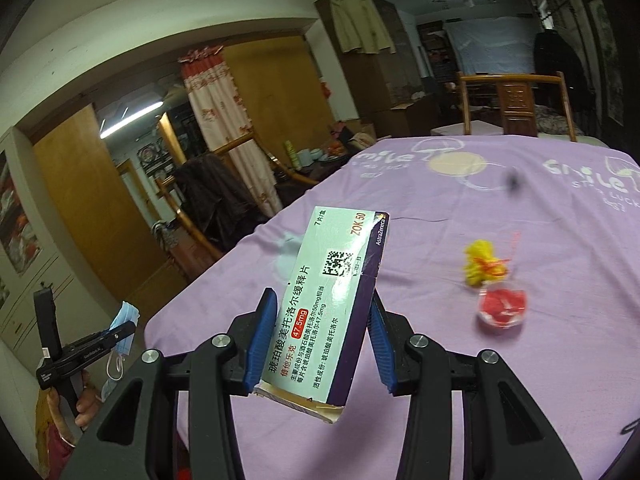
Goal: Collect trash
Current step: 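Carry the mask and white box to the wastebasket and open both grippers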
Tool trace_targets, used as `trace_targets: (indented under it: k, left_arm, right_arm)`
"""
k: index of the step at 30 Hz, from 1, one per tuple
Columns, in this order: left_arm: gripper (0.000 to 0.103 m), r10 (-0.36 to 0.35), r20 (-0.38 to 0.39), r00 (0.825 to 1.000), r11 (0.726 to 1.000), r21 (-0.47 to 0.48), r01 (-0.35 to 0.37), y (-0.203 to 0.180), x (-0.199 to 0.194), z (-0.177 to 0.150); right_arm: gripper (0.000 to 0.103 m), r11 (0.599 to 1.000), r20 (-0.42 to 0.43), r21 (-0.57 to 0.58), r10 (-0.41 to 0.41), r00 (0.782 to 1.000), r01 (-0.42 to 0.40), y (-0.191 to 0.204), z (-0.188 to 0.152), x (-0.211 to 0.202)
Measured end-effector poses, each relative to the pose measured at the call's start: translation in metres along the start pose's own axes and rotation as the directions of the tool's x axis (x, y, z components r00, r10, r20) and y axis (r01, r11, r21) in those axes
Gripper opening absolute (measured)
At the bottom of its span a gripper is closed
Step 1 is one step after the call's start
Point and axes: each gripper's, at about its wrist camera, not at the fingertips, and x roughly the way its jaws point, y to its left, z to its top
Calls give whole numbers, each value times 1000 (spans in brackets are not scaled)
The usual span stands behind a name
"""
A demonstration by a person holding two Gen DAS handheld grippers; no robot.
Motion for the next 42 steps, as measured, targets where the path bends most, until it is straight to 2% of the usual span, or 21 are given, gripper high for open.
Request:
trace_targets:
  k: [6, 9, 11, 13, 14, 18, 21, 23, 26, 28, 34, 37, 38, 39, 40, 42]
  left_arm:
    - [26, 110, -61, 992, 988, -105, -116, 92, 2, -30]
    - [26, 128, -105, 986, 978, -150, -143, 125, 12, -46]
    - [35, 130, -147, 981, 972, -179, -155, 147, 21, -61]
    - [75, 155, -177, 972, 960, -203, -190, 165, 26, -73]
    - [80, 181, -177, 967, 950, -221, -219, 173, 26, -79]
    - [82, 219, -167, 961, 931, -259, -257, 197, 21, -90]
    - [86, 285, -160, 945, 901, -291, -321, 215, 13, -94]
    - [89, 353, -152, 923, 872, -305, -384, 228, 4, -96]
    - [93, 451, -153, 880, 820, -319, -476, 248, -8, -100]
    - [94, 482, -156, 862, 795, -337, -505, 259, -13, -102]
    - [94, 510, -160, 845, 753, -391, -529, 285, -29, -109]
    - [95, 544, -165, 823, 735, -380, -562, 291, -31, -109]
    - [95, 547, -166, 821, 732, -380, -565, 291, -31, -109]
    - [95, 542, -168, 823, 734, -383, -561, 291, -30, -108]
    - [95, 535, -168, 828, 738, -384, -555, 290, -30, -108]
    - [95, 529, -165, 832, 744, -381, -549, 289, -29, -107]
  right_arm:
    - [45, 996, -56, -66, 51, 997, -55, 56, -6, 26]
    - [45, 992, -89, -95, 73, 993, -82, 83, -9, 39]
    - [45, 989, -110, -113, 84, 990, -97, 100, -11, 46]
    - [45, 985, -132, -135, 93, 987, -111, 118, -12, 54]
    - [45, 981, -147, -150, 99, 984, -122, 130, -13, 60]
    - [45, 964, -205, -201, 131, 970, -172, 175, -22, 79]
    - [45, 946, -249, -237, 161, 955, -221, 206, -30, 91]
    - [45, 928, -289, -263, 186, 939, -265, 234, -38, 102]
    - [45, 895, -355, -295, 221, 908, -333, 273, -53, 118]
    - [45, 869, -405, -316, 240, 882, -381, 299, -66, 131]
    - [45, 805, -520, -341, 268, 811, -484, 370, -103, 170]
    - [46, 773, -559, -353, 278, 781, -527, 400, -117, 189]
    - [57, 761, -575, -356, 280, 769, -543, 409, -121, 195]
    - [75, 756, -584, -359, 275, 764, -547, 413, -122, 202]
    - [79, 757, -591, -369, 257, 765, -539, 421, -126, 211]
    - [80, 764, -589, -375, 240, 771, -524, 420, -129, 216]
